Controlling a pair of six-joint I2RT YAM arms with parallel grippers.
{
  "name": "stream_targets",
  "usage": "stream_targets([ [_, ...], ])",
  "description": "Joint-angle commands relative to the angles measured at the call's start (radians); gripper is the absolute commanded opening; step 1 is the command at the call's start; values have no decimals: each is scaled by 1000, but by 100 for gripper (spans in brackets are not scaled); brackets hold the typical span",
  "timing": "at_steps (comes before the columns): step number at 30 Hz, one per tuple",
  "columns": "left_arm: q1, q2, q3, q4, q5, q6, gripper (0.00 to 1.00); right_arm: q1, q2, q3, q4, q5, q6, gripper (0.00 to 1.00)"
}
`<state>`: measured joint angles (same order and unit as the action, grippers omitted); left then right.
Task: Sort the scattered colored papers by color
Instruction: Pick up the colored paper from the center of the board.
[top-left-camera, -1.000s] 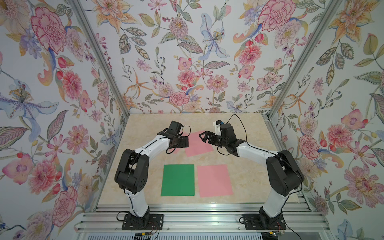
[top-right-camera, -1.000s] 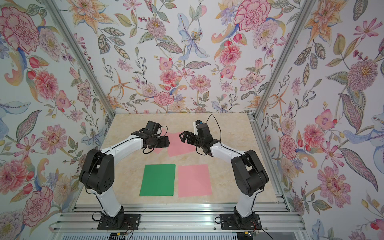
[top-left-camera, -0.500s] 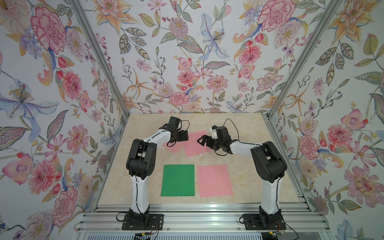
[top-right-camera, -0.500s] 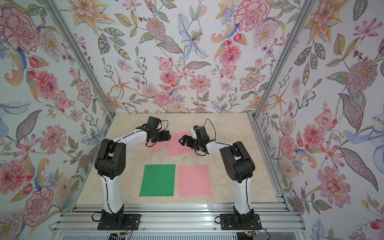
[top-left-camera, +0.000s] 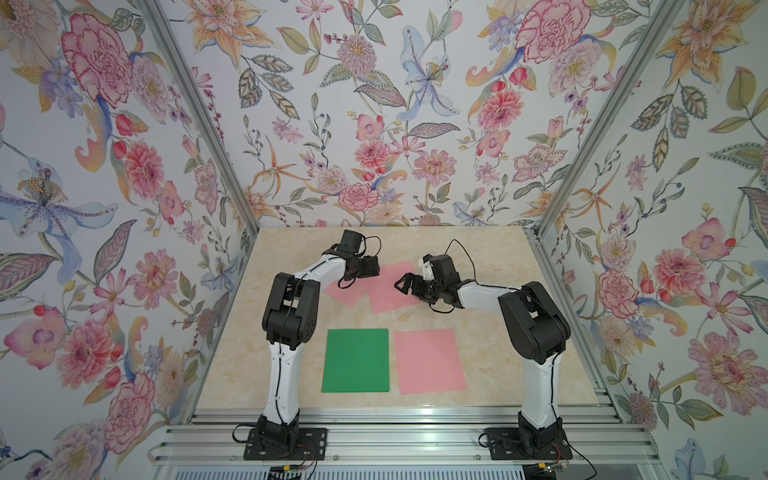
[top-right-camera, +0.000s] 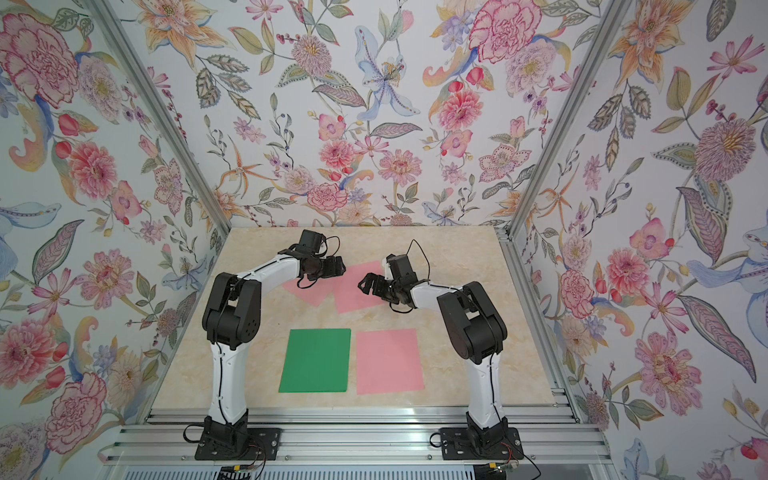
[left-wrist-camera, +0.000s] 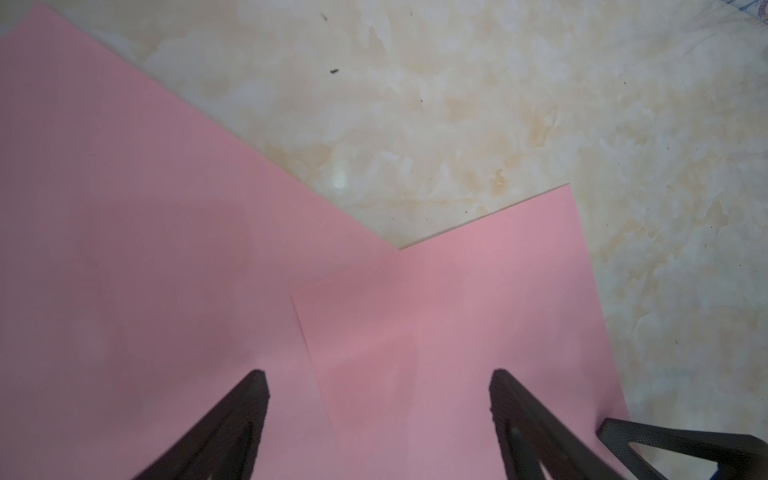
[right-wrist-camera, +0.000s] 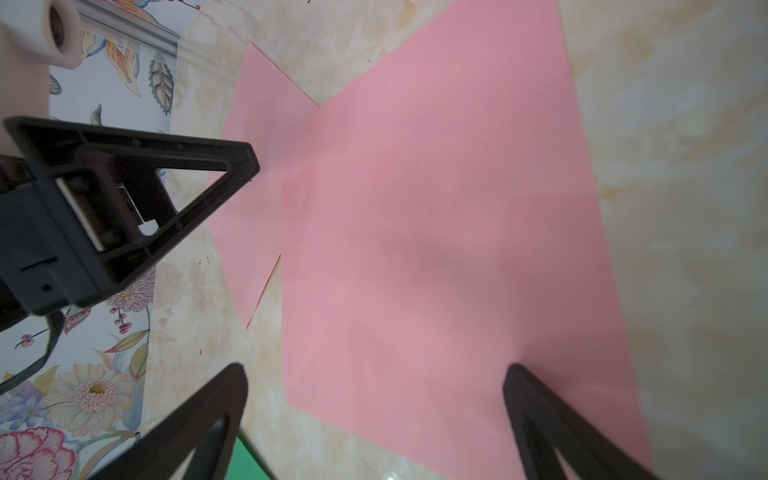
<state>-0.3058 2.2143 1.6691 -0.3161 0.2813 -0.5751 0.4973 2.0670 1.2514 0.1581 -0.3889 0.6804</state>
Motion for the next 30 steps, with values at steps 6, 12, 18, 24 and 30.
stream_targets([
  [6,8,80,57,3,0,0,86,11,13,-53,-43,4,20,100],
  [12,8,94,76,4,-6,5,86,11,17,-60,-20,-14,27,100],
  [18,5,142,104,4,37,-19,86,9,17,-66,-3,-28,36,100],
  [24,-2,160,93,3,62,-34,86,8,10,-73,8,-33,39,100],
  [30,-1,160,46,5,110,-96,87,5,8,-81,24,-40,42,100],
])
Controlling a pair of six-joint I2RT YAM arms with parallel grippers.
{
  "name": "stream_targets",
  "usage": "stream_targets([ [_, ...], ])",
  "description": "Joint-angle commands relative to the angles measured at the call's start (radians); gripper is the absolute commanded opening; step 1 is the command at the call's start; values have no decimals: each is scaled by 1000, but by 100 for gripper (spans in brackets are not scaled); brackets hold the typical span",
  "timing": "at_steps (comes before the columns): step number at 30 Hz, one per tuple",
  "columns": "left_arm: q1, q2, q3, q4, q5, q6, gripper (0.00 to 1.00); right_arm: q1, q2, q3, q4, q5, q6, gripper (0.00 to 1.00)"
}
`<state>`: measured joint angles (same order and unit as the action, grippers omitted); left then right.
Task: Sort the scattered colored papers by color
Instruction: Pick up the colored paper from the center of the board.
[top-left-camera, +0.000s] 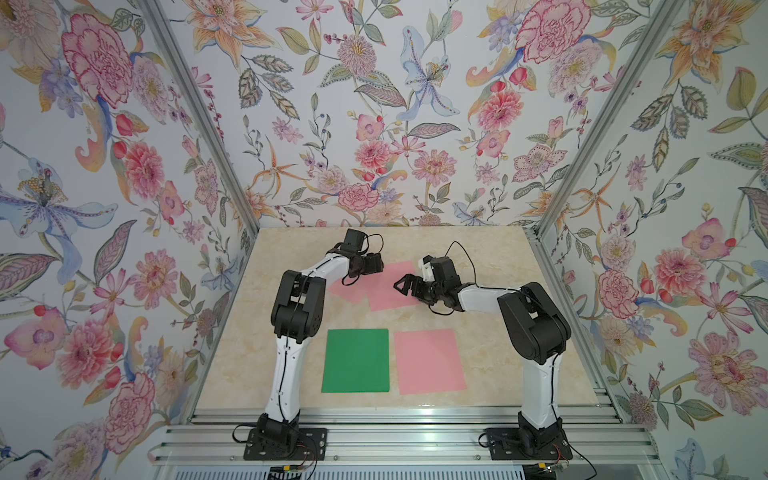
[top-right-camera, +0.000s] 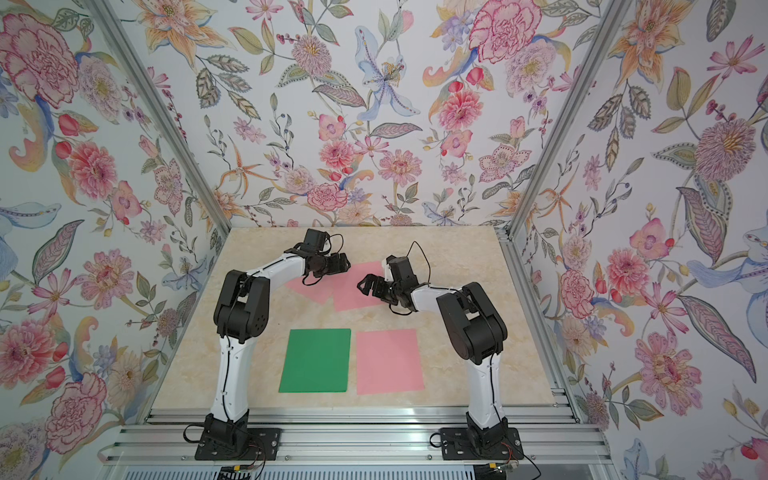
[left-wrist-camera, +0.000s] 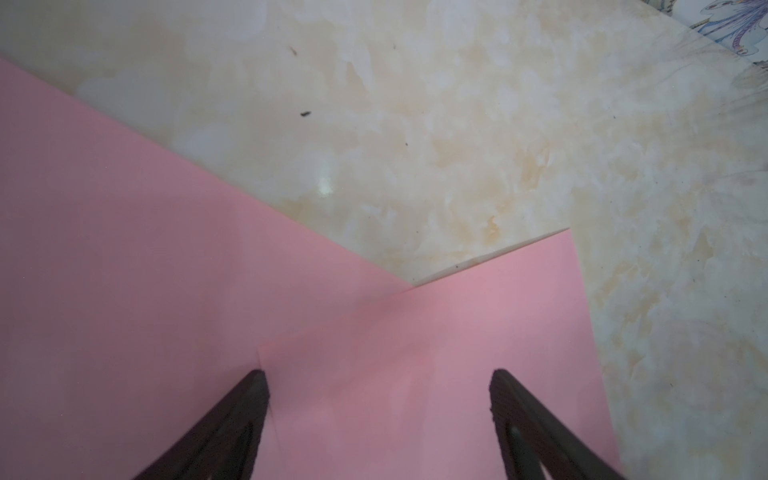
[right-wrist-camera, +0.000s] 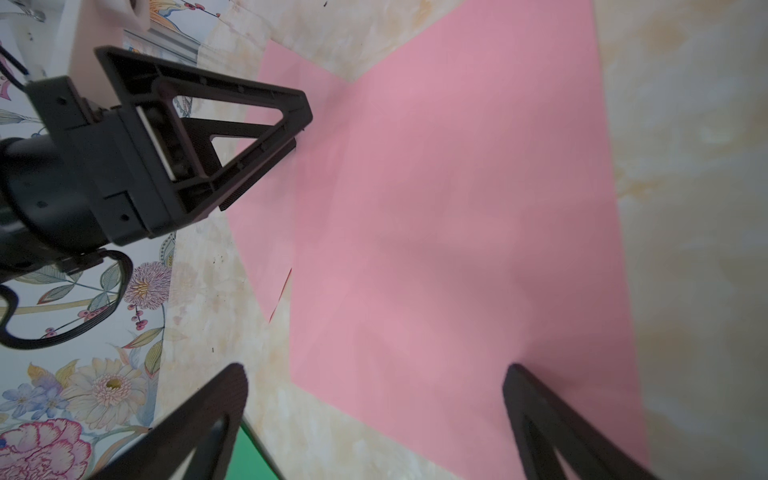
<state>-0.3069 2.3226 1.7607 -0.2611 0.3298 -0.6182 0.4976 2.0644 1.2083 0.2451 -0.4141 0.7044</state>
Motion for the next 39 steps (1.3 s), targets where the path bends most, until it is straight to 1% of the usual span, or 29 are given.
stream_targets([
  [1,-1,51,-53,-49,76,-67,87,3,11,-39,-61,-15,19,100],
  [5,-3,55,-104,-11,148,-138,87,-3,17,-55,-28,-30,36,100],
  [10,-2,44,-152,26,180,-181,87,-9,16,-67,-12,-35,41,100],
  [16,-6,17,-217,115,286,-270,87,-13,15,-66,-7,-39,43,100],
  [19,-12,-34,-259,122,320,-278,89,-14,11,-69,-6,-38,41,100],
  [23,-11,-112,-354,123,355,-287,89,-18,13,-72,-2,-38,43,100],
  [26,-9,-161,-420,125,369,-282,90,-18,16,-71,2,-41,44,100],
  [29,-9,-188,-451,131,349,-268,89,-17,23,-67,6,-42,47,100],
  [32,-10,-179,-445,135,326,-256,83,-16,27,-61,10,-49,50,100],
  [36,-9,-166,-421,134,296,-242,70,-13,18,-65,2,-45,46,100],
  [38,-10,-167,-410,134,276,-228,66,-13,14,-70,2,-42,44,100],
  [39,-9,-172,-406,134,261,-220,61,-12,13,-72,3,-42,43,100],
])
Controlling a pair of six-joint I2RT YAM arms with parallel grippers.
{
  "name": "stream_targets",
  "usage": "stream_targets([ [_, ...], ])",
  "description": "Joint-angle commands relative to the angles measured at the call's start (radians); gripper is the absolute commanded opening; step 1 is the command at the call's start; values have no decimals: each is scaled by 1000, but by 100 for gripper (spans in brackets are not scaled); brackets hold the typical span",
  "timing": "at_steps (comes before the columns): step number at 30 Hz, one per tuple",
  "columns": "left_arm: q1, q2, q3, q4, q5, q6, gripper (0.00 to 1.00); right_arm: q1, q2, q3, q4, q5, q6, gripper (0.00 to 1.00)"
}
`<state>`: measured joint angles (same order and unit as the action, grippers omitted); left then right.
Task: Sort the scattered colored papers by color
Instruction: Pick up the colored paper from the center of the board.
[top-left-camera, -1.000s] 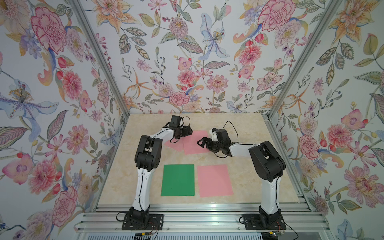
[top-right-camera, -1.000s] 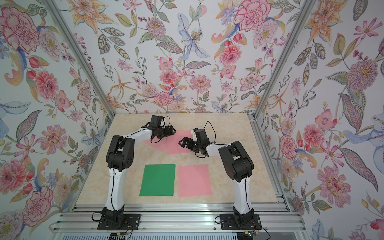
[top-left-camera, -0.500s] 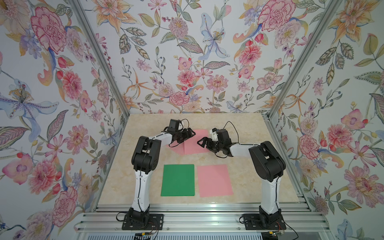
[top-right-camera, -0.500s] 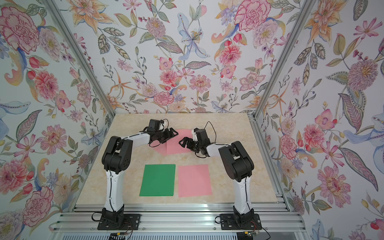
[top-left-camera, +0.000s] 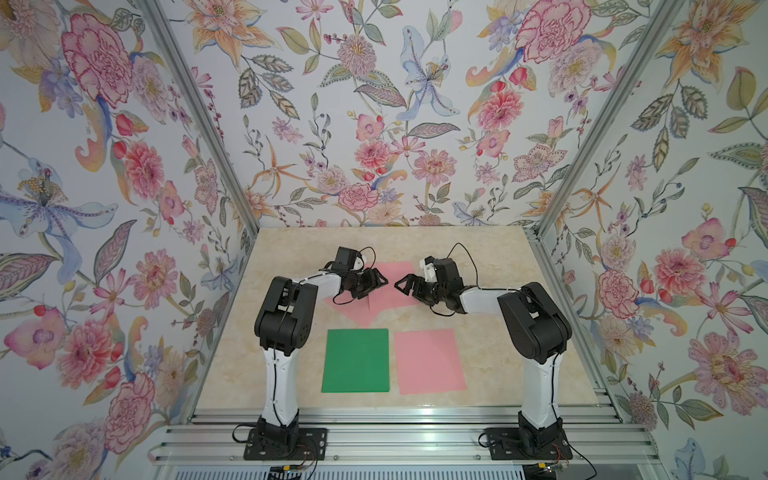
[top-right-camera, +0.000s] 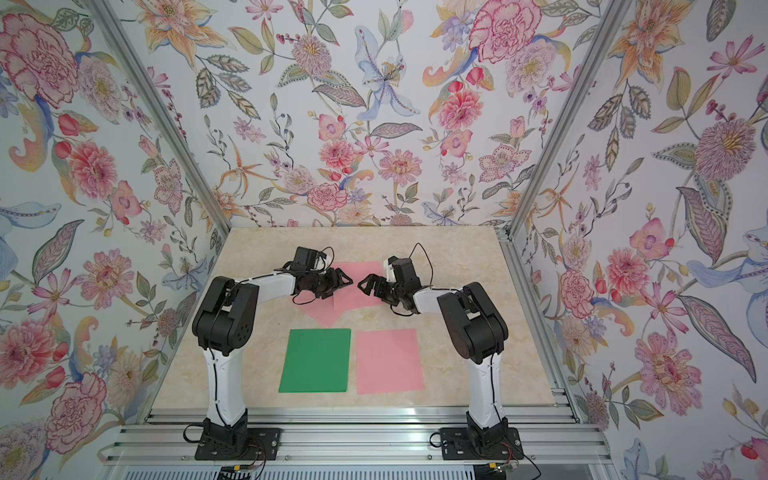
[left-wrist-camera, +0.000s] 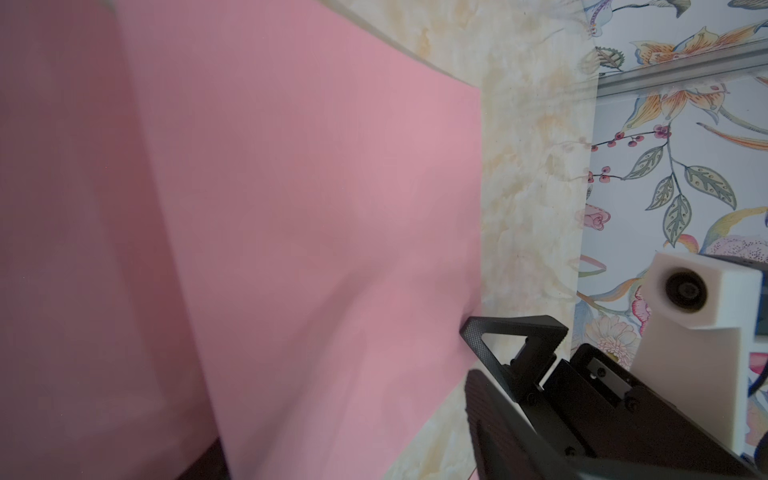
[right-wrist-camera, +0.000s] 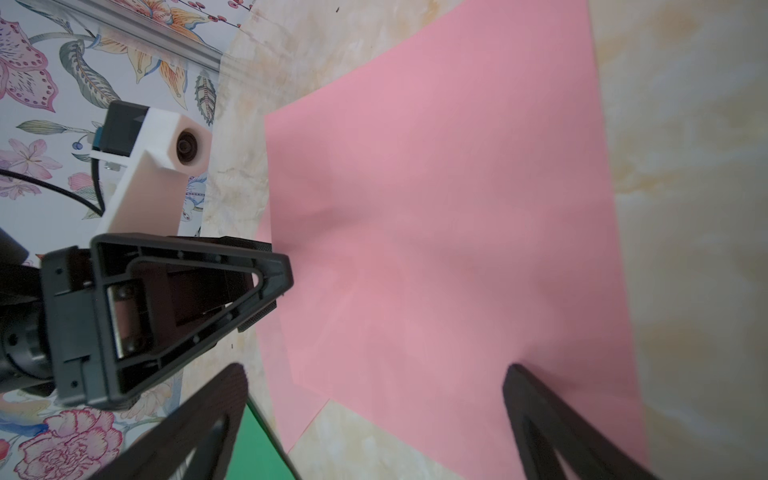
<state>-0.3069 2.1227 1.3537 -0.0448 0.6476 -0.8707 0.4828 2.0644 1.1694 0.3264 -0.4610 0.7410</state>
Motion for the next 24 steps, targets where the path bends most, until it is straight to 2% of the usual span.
stream_targets([
  [1,-9,24,6,-83,-68,42,56,4,12,-34,-78,7,6,100],
  [5,-4,31,38,-85,-101,90,28,5,13,-41,-70,6,9,100],
  [12,5,74,109,-98,-96,155,2,4,-4,-25,-90,8,-9,100],
  [16,12,105,189,-108,-65,185,0,-2,-26,28,-146,8,-40,100],
  [19,11,110,252,-110,-31,182,0,-10,-94,68,-186,26,-79,100],
  [24,-7,60,329,-110,-21,131,0,-45,-259,204,-439,153,-241,100],
])
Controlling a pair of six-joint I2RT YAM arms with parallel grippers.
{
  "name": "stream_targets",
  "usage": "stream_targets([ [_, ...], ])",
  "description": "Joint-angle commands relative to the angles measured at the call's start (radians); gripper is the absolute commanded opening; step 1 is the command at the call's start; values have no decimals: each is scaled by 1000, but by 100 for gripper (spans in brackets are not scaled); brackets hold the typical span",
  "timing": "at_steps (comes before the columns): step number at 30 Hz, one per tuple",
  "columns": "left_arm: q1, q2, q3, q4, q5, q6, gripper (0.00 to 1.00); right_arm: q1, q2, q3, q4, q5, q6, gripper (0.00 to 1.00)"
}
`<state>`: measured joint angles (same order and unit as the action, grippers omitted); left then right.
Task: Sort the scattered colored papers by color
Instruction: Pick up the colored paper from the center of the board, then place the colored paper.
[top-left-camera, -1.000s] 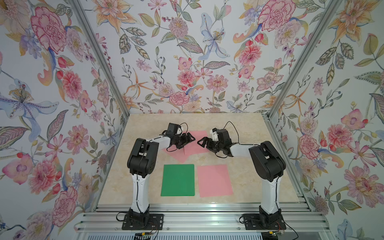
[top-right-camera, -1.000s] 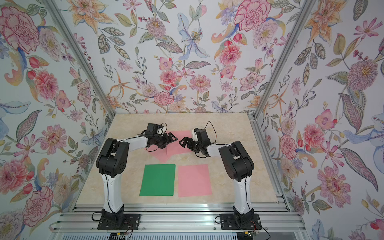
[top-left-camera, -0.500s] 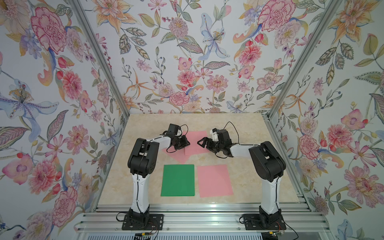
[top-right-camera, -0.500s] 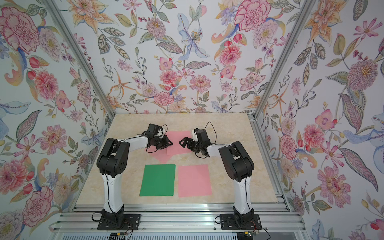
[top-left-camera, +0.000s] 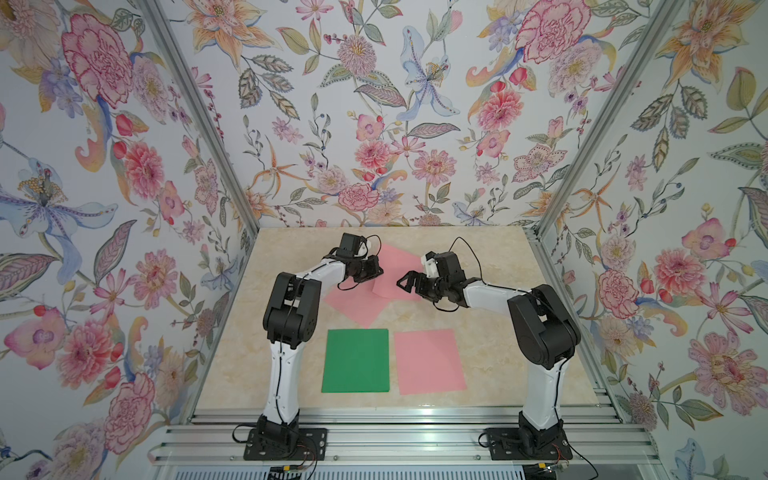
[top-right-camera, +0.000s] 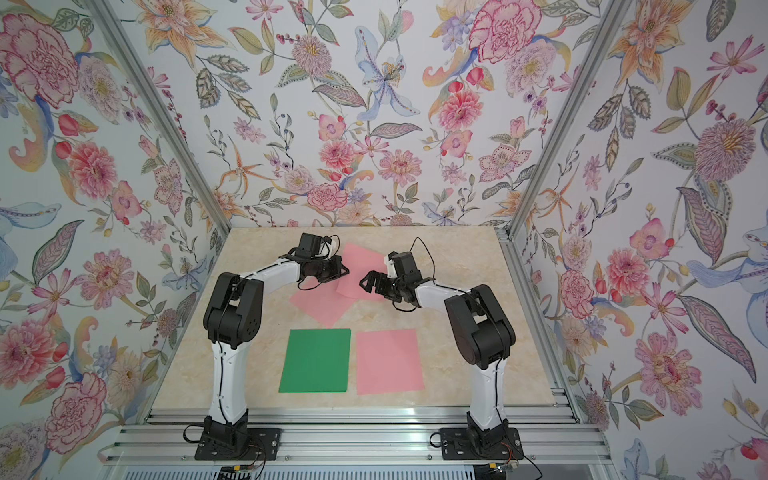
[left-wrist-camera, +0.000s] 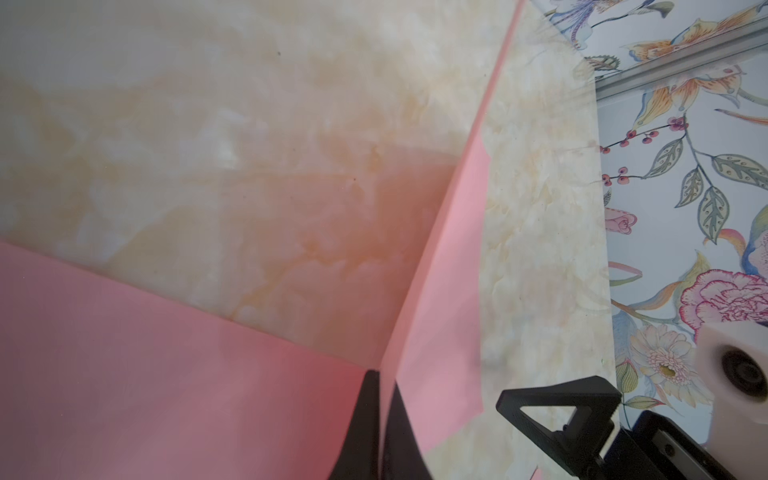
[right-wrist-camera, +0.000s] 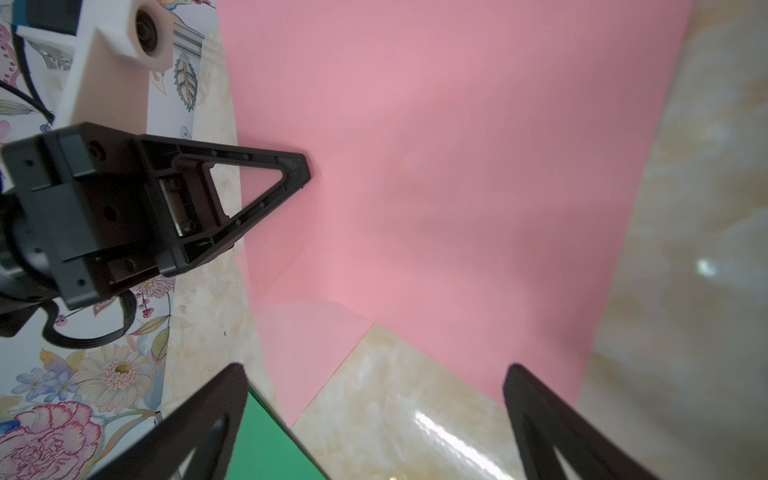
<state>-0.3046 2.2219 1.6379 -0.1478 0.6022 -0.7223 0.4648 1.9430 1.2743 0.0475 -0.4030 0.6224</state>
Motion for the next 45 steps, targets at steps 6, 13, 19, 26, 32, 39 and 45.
stream_targets([
  [6,-105,-188,4,0,-29,-154,0,-149,-399,52,-308,254,-213,100],
  [13,-229,-444,-318,323,-56,-453,0,-288,-630,-172,-306,261,-208,100],
  [19,-349,-608,-563,403,-192,-550,0,-319,-667,-337,-212,169,-160,100],
  [26,-485,-571,-656,403,-225,-587,0,-305,-670,-401,-150,120,-132,100],
  [32,-589,-500,-689,403,-250,-630,0,-292,-684,-443,-121,113,-123,100],
  [39,-606,-554,-782,396,-260,-657,0,-244,-668,-479,-93,107,-112,100],
  [45,-612,-628,-855,345,-299,-663,0,-150,-681,-541,-64,150,-76,100],
])
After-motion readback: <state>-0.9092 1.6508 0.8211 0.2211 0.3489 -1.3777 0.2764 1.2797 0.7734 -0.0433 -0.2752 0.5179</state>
